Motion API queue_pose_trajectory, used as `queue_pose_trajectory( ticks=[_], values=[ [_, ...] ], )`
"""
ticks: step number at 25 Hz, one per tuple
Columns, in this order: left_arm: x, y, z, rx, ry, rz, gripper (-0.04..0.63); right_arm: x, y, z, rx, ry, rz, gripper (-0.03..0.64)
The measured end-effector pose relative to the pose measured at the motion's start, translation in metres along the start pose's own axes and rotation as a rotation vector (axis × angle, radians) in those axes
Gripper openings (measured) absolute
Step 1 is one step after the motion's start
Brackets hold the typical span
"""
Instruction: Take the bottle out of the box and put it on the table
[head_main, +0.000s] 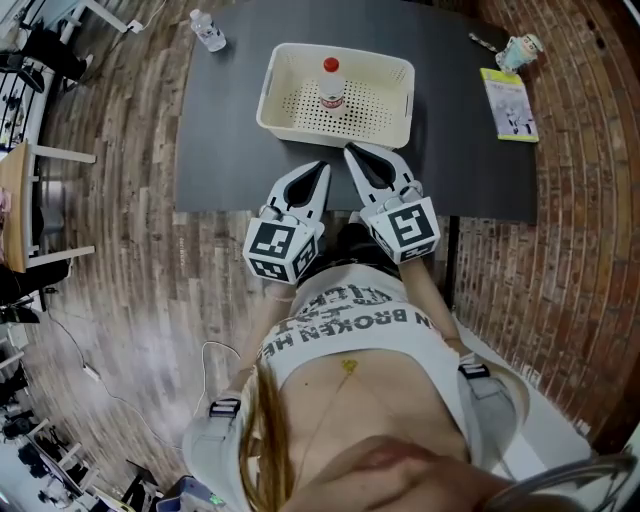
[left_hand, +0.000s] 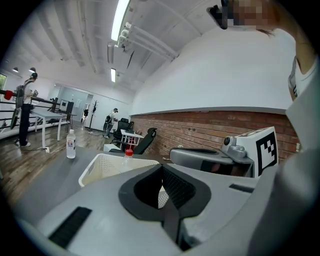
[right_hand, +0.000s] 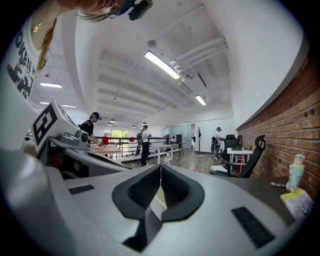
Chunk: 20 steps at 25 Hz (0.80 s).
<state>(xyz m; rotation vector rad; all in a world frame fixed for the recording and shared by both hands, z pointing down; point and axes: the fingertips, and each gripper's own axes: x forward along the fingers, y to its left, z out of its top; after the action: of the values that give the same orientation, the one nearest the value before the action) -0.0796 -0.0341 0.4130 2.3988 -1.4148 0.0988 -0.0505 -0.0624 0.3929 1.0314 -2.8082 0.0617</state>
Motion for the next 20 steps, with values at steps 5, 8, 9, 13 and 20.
queue_pose_trajectory(
  ticks=[5,8,9,13,20],
  values=[
    [0.021,0.003,0.007,-0.001,0.003,0.011,0.003,0.009,-0.019,0.001,0.006,0.001,0.014,0.009],
    [0.032,0.004,0.009,-0.002,0.006,0.020,0.003,0.013,-0.030,0.000,0.008,0.003,0.024,0.009],
    [0.036,0.003,0.010,-0.001,0.007,0.022,0.003,0.014,-0.034,0.000,0.009,0.003,0.026,0.009],
    [0.050,0.005,0.015,-0.002,0.005,0.036,0.003,0.019,-0.049,-0.001,0.013,0.002,0.034,0.009],
    [0.070,0.007,0.016,-0.020,0.009,0.070,0.003,0.025,-0.073,-0.003,0.011,-0.001,0.058,0.009]
  ],
)
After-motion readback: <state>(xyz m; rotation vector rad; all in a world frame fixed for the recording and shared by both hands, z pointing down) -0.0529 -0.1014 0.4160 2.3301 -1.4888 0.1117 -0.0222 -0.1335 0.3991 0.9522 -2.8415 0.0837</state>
